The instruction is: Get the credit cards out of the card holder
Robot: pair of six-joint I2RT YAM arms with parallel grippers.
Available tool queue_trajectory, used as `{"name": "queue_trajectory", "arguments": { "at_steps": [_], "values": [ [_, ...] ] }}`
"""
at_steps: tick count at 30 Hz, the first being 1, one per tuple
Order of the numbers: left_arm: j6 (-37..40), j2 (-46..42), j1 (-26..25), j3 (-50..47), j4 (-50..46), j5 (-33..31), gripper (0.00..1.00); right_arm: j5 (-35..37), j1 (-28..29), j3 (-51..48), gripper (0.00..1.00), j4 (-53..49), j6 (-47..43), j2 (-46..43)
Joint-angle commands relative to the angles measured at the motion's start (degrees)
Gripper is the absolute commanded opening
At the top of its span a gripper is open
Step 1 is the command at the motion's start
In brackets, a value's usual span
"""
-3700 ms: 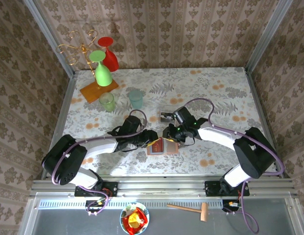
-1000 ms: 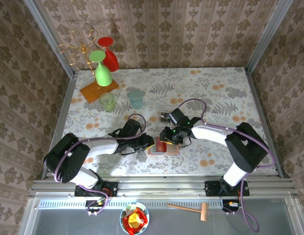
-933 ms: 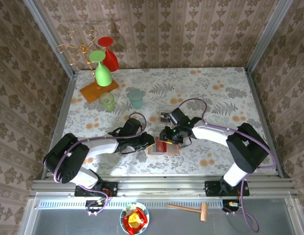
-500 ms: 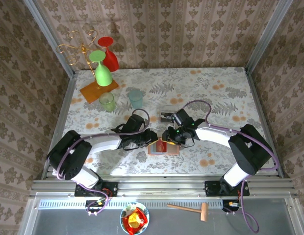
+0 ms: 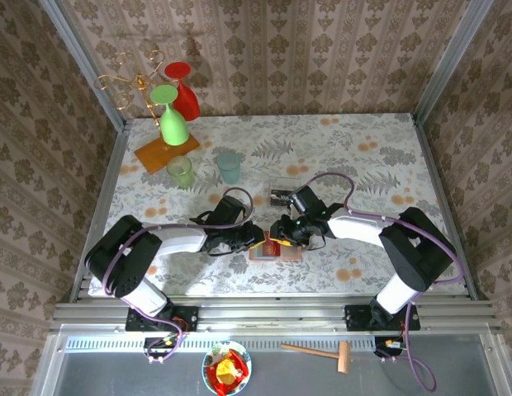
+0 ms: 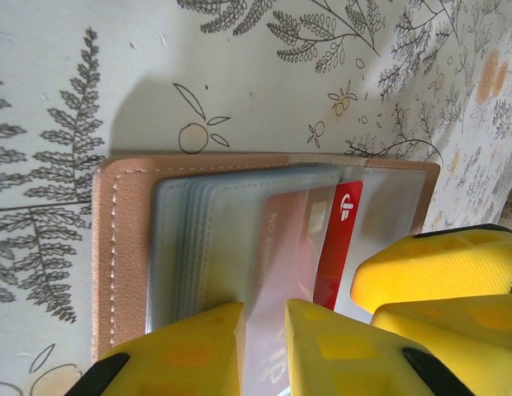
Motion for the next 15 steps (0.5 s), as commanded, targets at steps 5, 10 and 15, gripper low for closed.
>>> {"name": "queue_trajectory", "arguments": {
  "at_steps": [5, 10, 15],
  "values": [
    [1.9, -0.1, -0.3, -0.9, -1.7, -0.8, 0.21, 3.0, -0.2, -1.4, 0.36, -2.4, -0.8, 0.4],
    [1.9, 0.2, -0.3, -1.0, -1.7, -0.8, 0.21, 2.2, -0.3, -2.4, 0.34, -0.6, -0.1, 0.7],
    [1.9, 0.4, -0.3, -1.0, -1.7, -0.6, 0.21, 0.5, -0.6, -3.3, 0.31, 2.2, 0.3, 0.9]
  ]
}}
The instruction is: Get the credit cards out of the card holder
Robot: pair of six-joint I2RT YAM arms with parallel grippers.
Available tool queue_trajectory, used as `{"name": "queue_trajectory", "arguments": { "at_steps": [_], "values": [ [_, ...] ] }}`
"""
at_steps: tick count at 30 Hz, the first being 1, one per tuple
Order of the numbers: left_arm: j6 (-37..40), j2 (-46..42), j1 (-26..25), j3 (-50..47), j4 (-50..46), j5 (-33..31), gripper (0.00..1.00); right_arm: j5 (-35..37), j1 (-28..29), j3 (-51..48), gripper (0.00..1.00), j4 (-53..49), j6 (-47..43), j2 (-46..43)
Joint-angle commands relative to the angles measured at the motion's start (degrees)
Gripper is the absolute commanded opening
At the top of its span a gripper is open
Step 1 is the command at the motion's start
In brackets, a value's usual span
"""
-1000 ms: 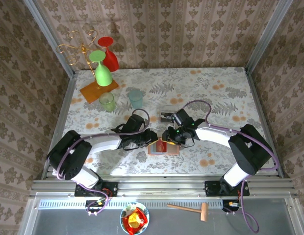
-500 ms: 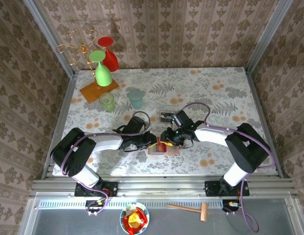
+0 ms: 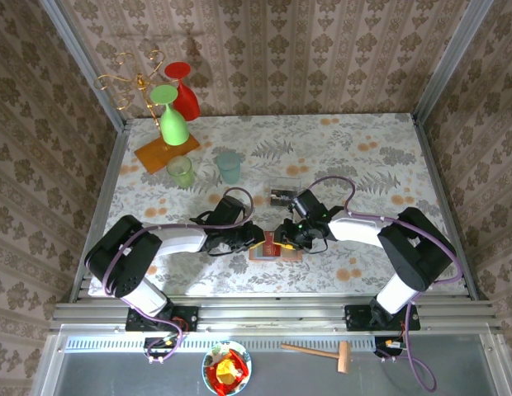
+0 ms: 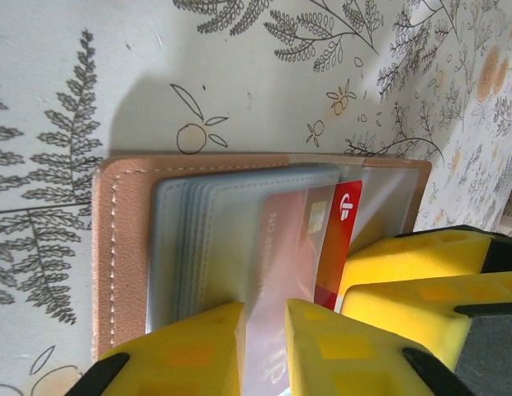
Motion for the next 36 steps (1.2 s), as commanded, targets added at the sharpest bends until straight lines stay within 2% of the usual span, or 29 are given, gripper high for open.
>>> {"name": "queue_trajectory", "arguments": {
  "at_steps": [1, 21, 36],
  "values": [
    [1.2, 0.3, -0.3, -1.0, -1.7, -0.6, 0.21, -1.3, -0.6, -1.5, 0.30, 2.8, 0.8, 0.9],
    [1.2, 0.4, -0.2, -1.0, -3.0, -0.7, 0.21, -7.6, -3.3, -8.0, 0.20, 16.3, 3.3, 2.2],
    [1.4, 0.3, -0.3, -0.9, -3.4, -0.8, 0.21, -6.0, -4.3, -9.2, 0.17, 14.1, 1.5, -0.6]
  ]
}}
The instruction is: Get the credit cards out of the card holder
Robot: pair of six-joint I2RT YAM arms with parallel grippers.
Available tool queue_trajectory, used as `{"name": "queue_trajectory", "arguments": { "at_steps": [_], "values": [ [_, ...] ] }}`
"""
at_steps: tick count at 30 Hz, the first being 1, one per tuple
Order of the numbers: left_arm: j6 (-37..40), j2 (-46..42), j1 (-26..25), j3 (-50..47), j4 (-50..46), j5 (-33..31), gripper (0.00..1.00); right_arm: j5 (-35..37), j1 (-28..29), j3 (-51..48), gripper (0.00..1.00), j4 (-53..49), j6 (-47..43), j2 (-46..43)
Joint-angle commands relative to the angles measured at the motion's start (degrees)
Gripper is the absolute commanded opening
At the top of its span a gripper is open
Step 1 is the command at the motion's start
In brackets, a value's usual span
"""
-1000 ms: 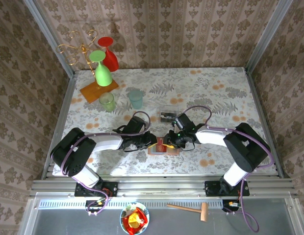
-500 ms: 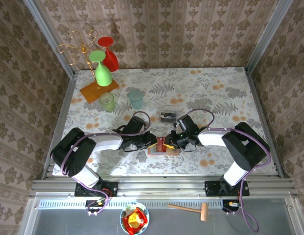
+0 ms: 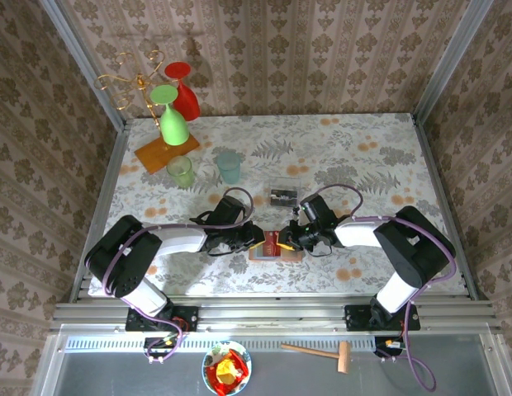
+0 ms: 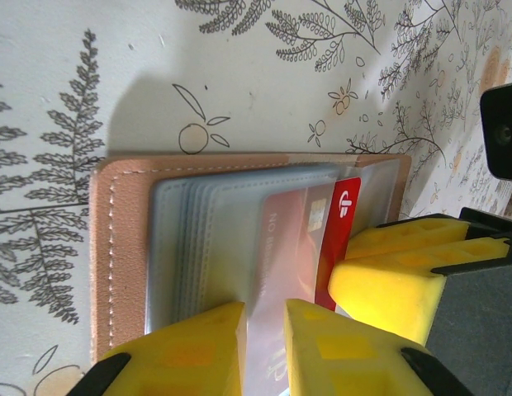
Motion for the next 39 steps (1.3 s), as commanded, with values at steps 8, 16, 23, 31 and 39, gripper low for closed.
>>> {"name": "queue_trajectory", "arguments": {
  "at_steps": [8, 16, 23, 31, 39],
  "values": [
    [1.1, 0.5, -0.3, -1.2, -2.6, -0.6, 0.21, 2.3, -1.3, -1.2, 0.14, -5.7, -3.2, -3.8],
    [1.0, 1.1, -0.3, -1.4, -1.7, -0.3, 0.21, 5.2, -2.3, -0.4, 0.13, -12.8, -6.6, -7.5],
    [0.8, 1.2, -0.2, -1.6, -1.0, 0.0, 0.21, 8.1, -2.4, 1.3, 0.13, -19.6, -9.2, -10.9],
    [0.8, 1.7, -0.2, -1.7, -0.5, 0.2, 0.21, 8.1, -2.4, 3.7, 0.14, -23.0, -10.7, -12.7],
    [0.4, 2.1, -0.3, -1.8, 0.5, 0.6, 0.21, 4.3, -1.5, 4.6, 0.16, -20.7, -9.0, -11.2]
  ]
}}
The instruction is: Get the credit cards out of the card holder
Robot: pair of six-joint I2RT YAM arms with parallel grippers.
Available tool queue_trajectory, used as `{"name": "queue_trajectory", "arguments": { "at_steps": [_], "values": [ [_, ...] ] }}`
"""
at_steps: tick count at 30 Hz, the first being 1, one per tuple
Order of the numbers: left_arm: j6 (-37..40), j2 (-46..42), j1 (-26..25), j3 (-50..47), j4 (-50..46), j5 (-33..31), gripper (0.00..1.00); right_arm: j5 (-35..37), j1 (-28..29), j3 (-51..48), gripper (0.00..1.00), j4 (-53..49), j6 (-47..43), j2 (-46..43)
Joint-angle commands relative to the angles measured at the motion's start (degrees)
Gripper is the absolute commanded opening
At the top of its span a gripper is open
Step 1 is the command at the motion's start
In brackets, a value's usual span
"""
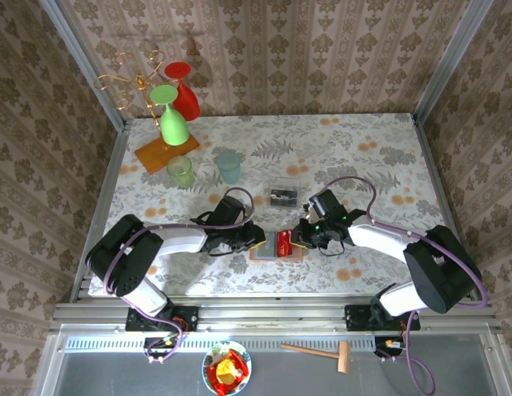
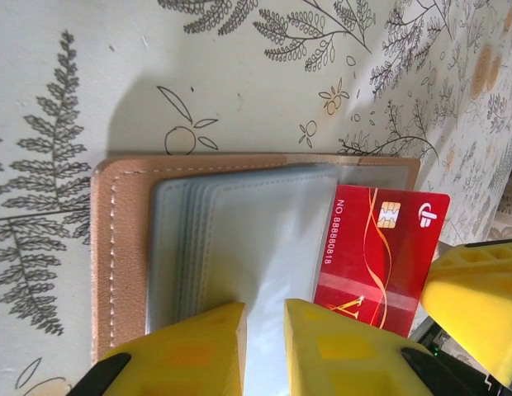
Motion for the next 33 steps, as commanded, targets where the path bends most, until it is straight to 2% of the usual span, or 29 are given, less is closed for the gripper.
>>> {"name": "queue_trajectory", "arguments": {
  "at_steps": [1, 23, 33],
  "values": [
    [0.4, 1.5, -0.3, -1.4, -1.2, -0.1, 0.21, -1.4, 0.6, 2.3, 0.15, -0.9, 0.2, 0.5],
    [-0.1, 1.1, -0.2, -2.2, -0.7, -0.2, 0.21, -0.5, 1.2, 2.4, 0.13, -1.8, 1.1, 2.2],
    [0.1, 0.3, 0.0, -1.8, -1.4, -0.3, 0.21, 2.4, 1.2, 3.9, 0.09, -6.5, -0.3, -3.3]
  ]
}}
